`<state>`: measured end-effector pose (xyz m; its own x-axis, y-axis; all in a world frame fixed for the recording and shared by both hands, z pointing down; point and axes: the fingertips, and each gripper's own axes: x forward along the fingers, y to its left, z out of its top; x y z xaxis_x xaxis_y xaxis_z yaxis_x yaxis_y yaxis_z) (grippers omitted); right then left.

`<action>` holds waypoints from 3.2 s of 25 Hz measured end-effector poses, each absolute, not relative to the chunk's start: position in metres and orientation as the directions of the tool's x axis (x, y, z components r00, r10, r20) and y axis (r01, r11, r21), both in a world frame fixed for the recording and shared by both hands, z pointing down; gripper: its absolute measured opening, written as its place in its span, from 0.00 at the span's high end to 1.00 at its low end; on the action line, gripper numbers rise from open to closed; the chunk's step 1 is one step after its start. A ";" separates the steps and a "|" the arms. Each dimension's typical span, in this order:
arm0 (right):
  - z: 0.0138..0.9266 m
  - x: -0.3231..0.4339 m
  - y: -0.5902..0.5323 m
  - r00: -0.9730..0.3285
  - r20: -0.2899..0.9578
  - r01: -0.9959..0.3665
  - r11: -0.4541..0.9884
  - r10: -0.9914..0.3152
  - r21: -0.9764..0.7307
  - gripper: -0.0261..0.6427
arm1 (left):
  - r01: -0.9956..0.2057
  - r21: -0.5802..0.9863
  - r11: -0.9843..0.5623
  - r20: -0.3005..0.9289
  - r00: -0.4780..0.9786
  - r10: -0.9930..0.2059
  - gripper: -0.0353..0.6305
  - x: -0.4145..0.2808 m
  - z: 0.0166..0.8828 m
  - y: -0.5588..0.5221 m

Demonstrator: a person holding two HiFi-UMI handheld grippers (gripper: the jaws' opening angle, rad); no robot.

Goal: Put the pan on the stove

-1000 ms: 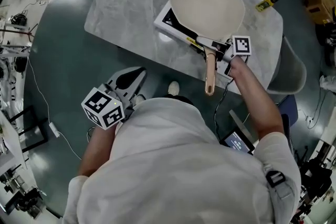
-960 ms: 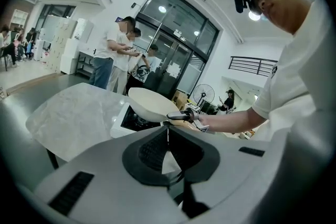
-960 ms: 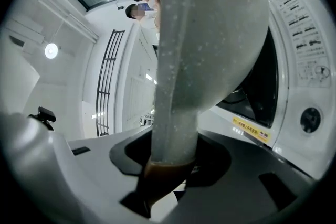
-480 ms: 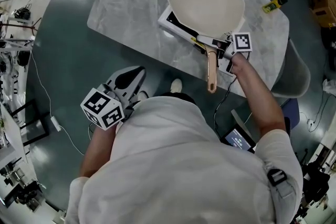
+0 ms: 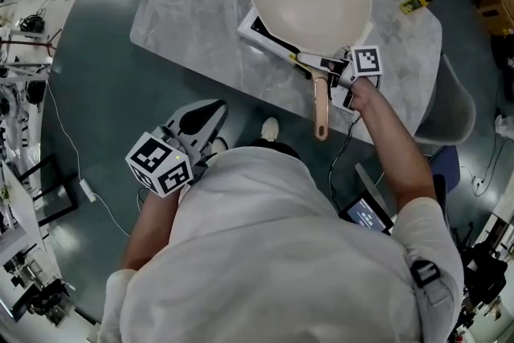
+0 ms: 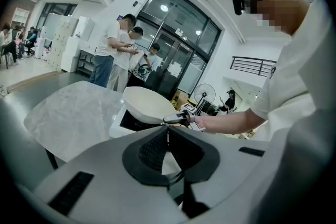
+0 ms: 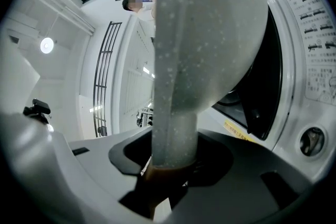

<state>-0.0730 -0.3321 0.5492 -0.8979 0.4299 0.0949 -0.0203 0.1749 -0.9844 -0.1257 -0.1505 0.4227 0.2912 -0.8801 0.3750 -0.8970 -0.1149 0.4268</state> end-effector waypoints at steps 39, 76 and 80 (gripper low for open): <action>0.437 0.101 -0.218 -0.857 0.232 -0.493 0.597 -0.461 -0.633 0.95 | -0.750 0.427 -0.505 0.243 0.633 -0.735 0.92 -0.120 0.413 -0.065; 0.454 -0.018 0.063 -0.896 0.350 -0.427 0.744 -0.273 -0.513 0.95 | -0.685 0.484 -0.545 0.172 0.685 -0.707 0.92 -0.158 0.435 0.103; 0.455 -0.012 0.064 -0.889 0.360 -0.441 0.739 -0.283 -0.508 0.95 | -0.678 0.490 -0.548 0.170 0.691 -0.702 0.92 -0.154 0.438 0.105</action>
